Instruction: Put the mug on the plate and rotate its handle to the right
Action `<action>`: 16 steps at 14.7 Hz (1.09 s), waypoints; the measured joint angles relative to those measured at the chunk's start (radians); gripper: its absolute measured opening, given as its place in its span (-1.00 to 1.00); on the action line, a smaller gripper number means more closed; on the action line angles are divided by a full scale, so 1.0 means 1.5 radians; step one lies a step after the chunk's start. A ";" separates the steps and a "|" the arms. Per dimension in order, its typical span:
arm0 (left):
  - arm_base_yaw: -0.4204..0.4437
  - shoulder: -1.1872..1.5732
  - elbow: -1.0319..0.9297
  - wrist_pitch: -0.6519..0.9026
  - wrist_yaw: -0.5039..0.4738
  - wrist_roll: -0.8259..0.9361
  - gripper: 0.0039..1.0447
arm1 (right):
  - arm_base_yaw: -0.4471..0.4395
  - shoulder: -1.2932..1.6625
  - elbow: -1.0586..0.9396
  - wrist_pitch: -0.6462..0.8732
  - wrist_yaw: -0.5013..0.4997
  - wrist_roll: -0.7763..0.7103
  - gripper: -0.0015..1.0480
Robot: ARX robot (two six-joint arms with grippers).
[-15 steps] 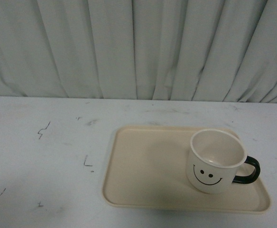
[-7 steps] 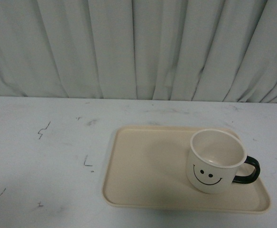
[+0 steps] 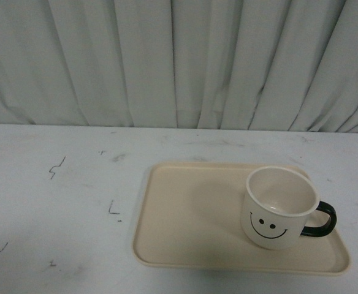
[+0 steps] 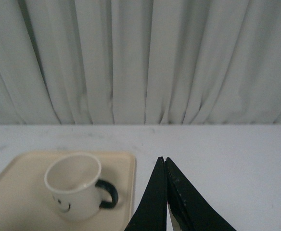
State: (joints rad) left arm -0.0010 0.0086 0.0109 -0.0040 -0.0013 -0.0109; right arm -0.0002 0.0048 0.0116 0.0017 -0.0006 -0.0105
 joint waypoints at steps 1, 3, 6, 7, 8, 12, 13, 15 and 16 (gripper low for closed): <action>0.000 0.000 0.000 0.000 0.001 0.000 0.88 | 0.000 0.000 0.002 0.002 0.001 0.000 -0.96; 0.000 0.000 0.000 0.000 0.001 0.000 0.88 | 0.000 -0.001 0.000 -0.003 0.001 0.000 -0.96; 0.000 0.000 0.000 0.000 0.001 0.000 0.88 | 0.000 -0.001 0.000 -0.004 0.001 0.000 -0.36; 0.000 0.000 0.000 0.000 0.001 0.000 0.88 | 0.000 -0.001 0.000 -0.004 0.001 0.000 -0.18; 0.000 0.000 0.000 0.000 0.001 0.000 0.88 | 0.000 -0.001 0.000 -0.004 0.001 0.000 0.02; 0.000 0.000 0.000 0.000 0.001 0.000 0.88 | 0.000 -0.001 0.000 -0.004 0.001 0.000 0.89; 0.000 0.000 0.000 0.000 0.001 0.000 0.88 | 0.000 -0.001 0.000 -0.004 0.001 0.000 0.89; 0.000 0.000 0.000 0.000 0.001 0.000 0.88 | 0.000 -0.001 0.000 -0.004 0.001 0.000 0.87; 0.000 0.000 0.000 0.000 0.001 0.000 0.88 | 0.000 -0.001 0.000 -0.004 0.001 0.000 0.87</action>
